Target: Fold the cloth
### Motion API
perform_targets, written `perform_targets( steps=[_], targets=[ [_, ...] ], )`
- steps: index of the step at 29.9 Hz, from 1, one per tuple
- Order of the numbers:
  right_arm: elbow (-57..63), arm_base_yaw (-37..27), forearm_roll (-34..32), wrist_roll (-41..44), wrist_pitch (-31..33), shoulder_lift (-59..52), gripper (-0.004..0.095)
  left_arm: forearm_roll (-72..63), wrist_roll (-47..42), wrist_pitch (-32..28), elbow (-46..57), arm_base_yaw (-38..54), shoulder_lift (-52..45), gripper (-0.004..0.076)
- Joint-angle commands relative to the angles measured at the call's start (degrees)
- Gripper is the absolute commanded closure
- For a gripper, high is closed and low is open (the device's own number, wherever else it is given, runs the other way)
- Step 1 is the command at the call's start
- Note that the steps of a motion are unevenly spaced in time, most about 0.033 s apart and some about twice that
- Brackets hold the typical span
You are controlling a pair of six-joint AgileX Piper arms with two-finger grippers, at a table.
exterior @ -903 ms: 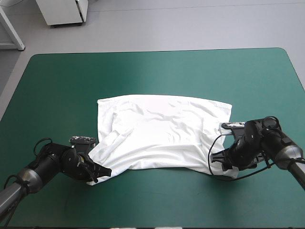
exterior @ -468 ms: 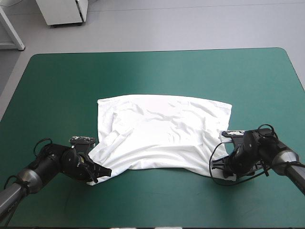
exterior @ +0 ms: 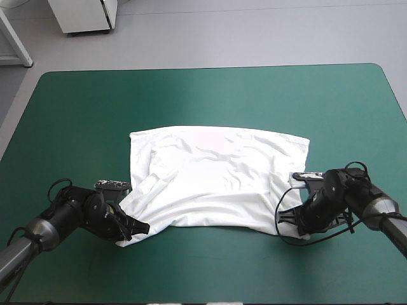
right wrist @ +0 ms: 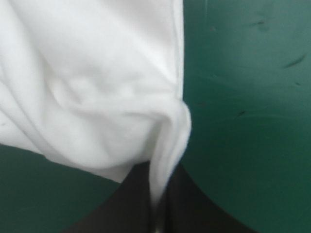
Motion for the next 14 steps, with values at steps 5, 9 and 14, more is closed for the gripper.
perform_targets(
  steps=[5, 9, 14],
  targets=[
    [-11.7, 0.0, 0.0, 1.6, 2.6, -4.4, 0.0927, -2.0, 1.7, 3.4, -12.2, -0.2, -1.0, 0.0733],
    [-17.7, 0.0, -1.8, 2.0, 2.7, -4.6, 0.0927, 0.2, 1.7, 3.5, -19.9, -0.2, -1.0, 0.0733],
    [-23.5, 0.0, -4.4, 2.9, 0.9, -4.6, 0.0927, 5.5, 1.4, 2.5, -27.3, -0.2, -0.6, 0.0733]
  ],
)
